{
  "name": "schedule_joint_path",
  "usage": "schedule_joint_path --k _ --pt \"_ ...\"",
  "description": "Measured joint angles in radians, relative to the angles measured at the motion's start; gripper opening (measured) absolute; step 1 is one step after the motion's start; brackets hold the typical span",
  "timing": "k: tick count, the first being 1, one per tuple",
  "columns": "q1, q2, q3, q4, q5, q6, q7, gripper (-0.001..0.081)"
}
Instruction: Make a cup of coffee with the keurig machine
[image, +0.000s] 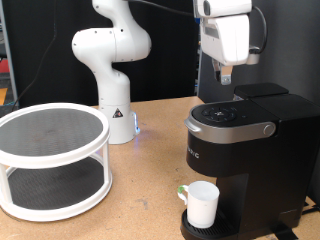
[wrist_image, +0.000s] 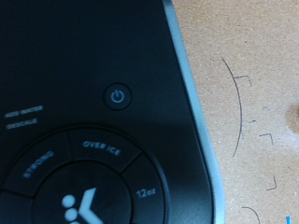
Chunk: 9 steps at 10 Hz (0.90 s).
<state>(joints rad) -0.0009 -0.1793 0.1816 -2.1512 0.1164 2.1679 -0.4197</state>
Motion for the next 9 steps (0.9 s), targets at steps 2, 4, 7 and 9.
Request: schedule_joint_path --k 2,4,7,9 --pt "0.0 0.0 0.003 -0.028 -0.004 0.037 0.005 0.0058" --pt "0.0 0.0 0.007 -0.052 -0.024 0.054 0.013 0.001" --pt "0.0 0.001 0.014 -0.093 -0.056 0.082 0.029 0.0002" --pt "0.0 0.005 0.017 -0.116 -0.068 0.102 0.036 0.0002"
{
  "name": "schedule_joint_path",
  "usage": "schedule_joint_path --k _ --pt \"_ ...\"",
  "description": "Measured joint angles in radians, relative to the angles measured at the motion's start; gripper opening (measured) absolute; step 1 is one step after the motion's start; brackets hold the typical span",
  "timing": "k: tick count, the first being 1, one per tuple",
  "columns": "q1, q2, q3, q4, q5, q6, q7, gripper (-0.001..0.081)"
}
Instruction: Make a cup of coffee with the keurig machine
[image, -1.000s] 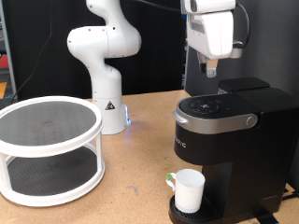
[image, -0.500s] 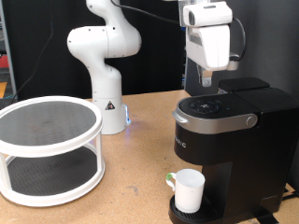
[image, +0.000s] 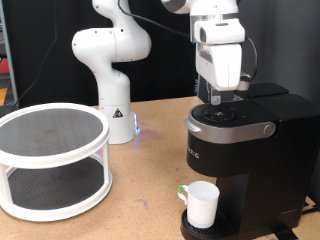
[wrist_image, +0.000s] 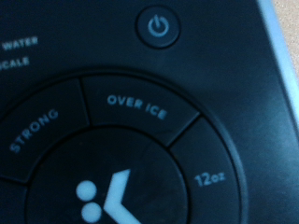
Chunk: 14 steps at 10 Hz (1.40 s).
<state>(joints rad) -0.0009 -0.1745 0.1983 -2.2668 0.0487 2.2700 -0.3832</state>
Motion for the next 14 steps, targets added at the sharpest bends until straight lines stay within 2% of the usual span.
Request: schedule_joint_path --k 4,8,14 --pt "0.0 0.036 0.005 -0.005 -0.015 0.01 0.025 0.0002" --pt "0.0 0.044 0.007 0.002 -0.023 0.011 0.031 0.0002" --pt "-0.003 0.08 0.005 0.062 -0.012 -0.104 0.031 0.0002"
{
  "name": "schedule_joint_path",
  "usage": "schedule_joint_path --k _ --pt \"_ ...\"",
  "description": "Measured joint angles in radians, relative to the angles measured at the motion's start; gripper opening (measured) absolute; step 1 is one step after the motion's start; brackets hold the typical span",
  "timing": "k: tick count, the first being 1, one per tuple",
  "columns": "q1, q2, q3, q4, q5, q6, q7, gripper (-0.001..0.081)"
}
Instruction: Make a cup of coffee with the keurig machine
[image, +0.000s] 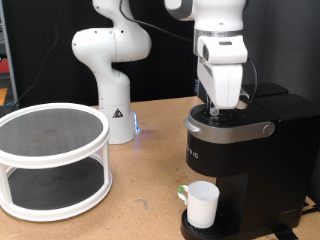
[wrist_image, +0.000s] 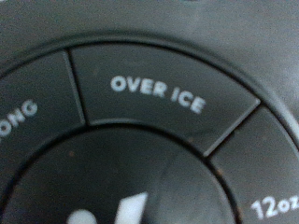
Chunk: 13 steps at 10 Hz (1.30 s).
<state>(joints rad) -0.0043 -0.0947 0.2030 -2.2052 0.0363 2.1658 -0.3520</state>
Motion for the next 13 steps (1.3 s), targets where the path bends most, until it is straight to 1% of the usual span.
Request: schedule_joint_path --k 2,6,13 --pt "0.0 0.011 -0.005 0.016 0.014 -0.024 0.0 0.0002" --pt "-0.004 0.052 -0.019 0.078 0.054 -0.118 0.009 0.0002" --pt "-0.005 0.092 -0.029 0.14 0.072 -0.21 0.011 0.0002"
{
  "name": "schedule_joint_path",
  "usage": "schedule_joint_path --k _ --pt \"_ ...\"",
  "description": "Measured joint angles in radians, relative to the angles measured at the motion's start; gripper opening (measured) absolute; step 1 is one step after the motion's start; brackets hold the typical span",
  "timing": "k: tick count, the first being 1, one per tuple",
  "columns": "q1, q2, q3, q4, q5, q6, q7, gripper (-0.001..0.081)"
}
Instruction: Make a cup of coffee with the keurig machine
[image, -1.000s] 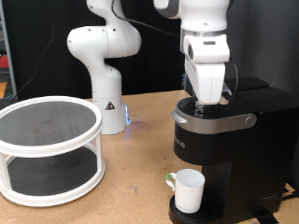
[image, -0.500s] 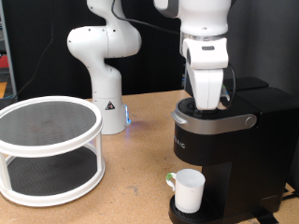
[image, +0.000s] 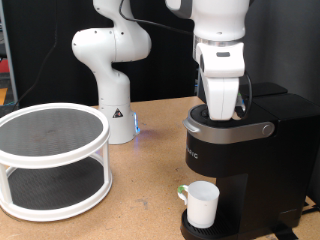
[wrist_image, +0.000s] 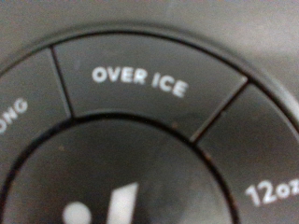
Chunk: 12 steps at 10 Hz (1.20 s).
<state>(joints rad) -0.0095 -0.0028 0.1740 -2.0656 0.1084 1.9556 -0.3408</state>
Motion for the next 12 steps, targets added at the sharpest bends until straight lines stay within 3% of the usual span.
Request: schedule_joint_path --k 3,6,10,12 --pt "0.0 0.023 -0.002 0.035 0.0 -0.054 -0.005 0.0002" --pt "0.0 0.019 -0.002 0.026 -0.002 -0.026 -0.005 0.0002" --pt "0.002 -0.106 0.001 -0.163 0.051 0.244 -0.07 0.0002" --pt "0.002 -0.16 -0.003 -0.228 0.108 0.284 -0.108 0.0002"
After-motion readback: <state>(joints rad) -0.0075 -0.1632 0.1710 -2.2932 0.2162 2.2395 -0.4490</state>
